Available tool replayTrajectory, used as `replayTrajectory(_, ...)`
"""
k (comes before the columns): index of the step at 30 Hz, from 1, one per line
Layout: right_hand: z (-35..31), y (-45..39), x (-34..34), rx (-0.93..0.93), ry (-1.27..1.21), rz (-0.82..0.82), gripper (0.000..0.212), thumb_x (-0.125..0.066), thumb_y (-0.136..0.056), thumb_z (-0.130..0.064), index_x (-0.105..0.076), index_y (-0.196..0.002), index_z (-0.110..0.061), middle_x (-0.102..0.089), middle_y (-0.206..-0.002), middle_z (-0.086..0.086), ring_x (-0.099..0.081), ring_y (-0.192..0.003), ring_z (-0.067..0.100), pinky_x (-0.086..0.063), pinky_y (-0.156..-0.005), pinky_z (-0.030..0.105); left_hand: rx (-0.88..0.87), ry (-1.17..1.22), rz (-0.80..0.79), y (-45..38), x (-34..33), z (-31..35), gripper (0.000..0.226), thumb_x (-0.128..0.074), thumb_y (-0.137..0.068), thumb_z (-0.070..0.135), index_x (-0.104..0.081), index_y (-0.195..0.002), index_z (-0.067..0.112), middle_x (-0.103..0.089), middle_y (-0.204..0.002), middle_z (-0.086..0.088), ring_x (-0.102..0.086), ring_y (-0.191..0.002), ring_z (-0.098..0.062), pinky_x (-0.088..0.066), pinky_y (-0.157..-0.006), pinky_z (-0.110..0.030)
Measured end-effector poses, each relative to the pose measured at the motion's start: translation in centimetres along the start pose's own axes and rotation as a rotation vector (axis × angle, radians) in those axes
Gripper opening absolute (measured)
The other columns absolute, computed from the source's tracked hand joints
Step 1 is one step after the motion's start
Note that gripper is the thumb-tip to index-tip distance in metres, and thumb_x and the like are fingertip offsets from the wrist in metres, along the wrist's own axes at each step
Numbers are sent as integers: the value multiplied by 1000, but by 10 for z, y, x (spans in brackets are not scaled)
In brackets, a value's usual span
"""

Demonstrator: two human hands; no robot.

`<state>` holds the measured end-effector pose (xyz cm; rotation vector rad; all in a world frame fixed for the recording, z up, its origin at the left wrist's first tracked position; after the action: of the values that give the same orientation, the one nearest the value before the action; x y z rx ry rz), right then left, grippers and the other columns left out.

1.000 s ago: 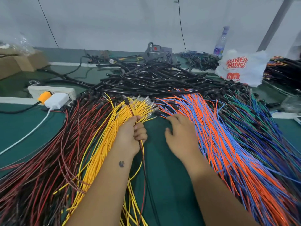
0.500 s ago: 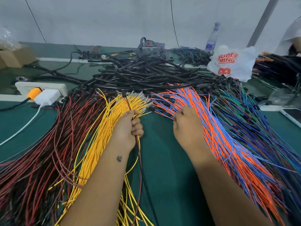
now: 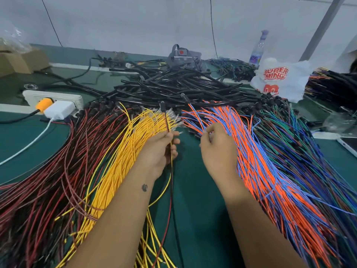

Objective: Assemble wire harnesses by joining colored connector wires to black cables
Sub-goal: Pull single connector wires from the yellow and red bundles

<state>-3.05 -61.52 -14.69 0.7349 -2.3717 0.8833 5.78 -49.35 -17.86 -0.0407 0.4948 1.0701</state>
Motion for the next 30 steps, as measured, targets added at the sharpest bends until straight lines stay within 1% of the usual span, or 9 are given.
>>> replayTrajectory(2,-1,2,-8,-99,-244,-49,11,-49,-93,-16,-53,-85,-22,-66,-68,3,-60,-63,29,-51,-62,45,-20,-50,-13,3,-3,0,23,-47,-100,10,-67,-89,10,-60,-69,-1,-52,-47,-2,-46,-47,-14)
replayTrajectory(5,-4,7,-21,-195,-530,-68,23,-50,-93,-9,-49,-77,-25,-60,-55,-2,-49,-40,15,-39,-44,25,-29,-101,-22,5,-7,0,21,-49,-99,10,-68,-90,12,-62,-72,-2,-57,-52,-3,-51,-54,-15)
replayTrajectory(9,-5,15,-30,-223,-688,-90,24,-51,-93,-5,-50,-77,-23,-57,-54,1,-45,-33,12,-36,-39,21,-44,-108,-13,6,-9,1,21,-51,-98,13,-70,-91,15,-70,-77,-2,-66,-68,-9,-57,-70,-21)
replayTrajectory(11,-3,19,-34,-212,-682,-119,21,-51,-94,-6,-51,-79,-21,-58,-56,2,-45,-34,12,-37,-42,24,-59,-119,-38,7,-9,1,22,-50,-99,15,-71,-93,16,-72,-83,-1,-67,-73,-11,-57,-73,-24)
replayTrajectory(21,-2,23,-39,-133,-673,-150,18,-52,-94,-9,-52,-79,-18,-60,-58,0,-48,-37,12,-39,-43,24,-73,-128,-32,10,-9,1,21,-53,-97,13,-73,-91,17,-72,-76,1,-63,-61,-10,-54,-60,-21)
replayTrajectory(24,-4,26,-41,-106,-659,-189,18,-53,-94,-12,-52,-78,-20,-58,-55,-3,-48,-40,13,-40,-41,23,-73,-101,-52,10,-11,1,19,-55,-95,13,-73,-89,13,-66,-71,-6,-54,-55,-17,-51,-50,-23)
replayTrajectory(26,-5,26,-41,-59,-602,-187,17,-53,-93,-15,-52,-77,-22,-57,-57,-3,-50,-45,20,-44,-43,32,-71,-107,-78,9,-12,1,17,-54,-95,12,-71,-94,10,-65,-78,-12,-53,-64,-23,-50,-49,-24)
replayTrajectory(28,-9,27,-38,30,-488,-176,11,-53,-91,-20,-52,-81,-23,-57,-60,-7,-55,-54,30,-49,-52,47,-83,-125,-68,10,-10,2,18,-54,-96,11,-71,-90,10,-69,-77,-9,-59,-69,-23,-53,-55,-23)
replayTrajectory(30,-13,28,-35,133,-346,-166,4,-55,-91,-24,-54,-89,-26,-57,-61,-10,-56,-59,28,-50,-57,47,-106,-103,-23,11,-8,5,22,-53,-96,10,-71,-83,12,-72,-72,-1,-65,-68,-16,-53,-61,-21)
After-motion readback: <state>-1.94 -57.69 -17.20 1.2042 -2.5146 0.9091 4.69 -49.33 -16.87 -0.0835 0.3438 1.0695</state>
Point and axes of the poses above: each hand's wrist, its own y-axis away from the middle knuckle, its own x-axis out of the back of the hand, z = x × y, the point moved 4 cm from there along -y, towards the middle knuckle
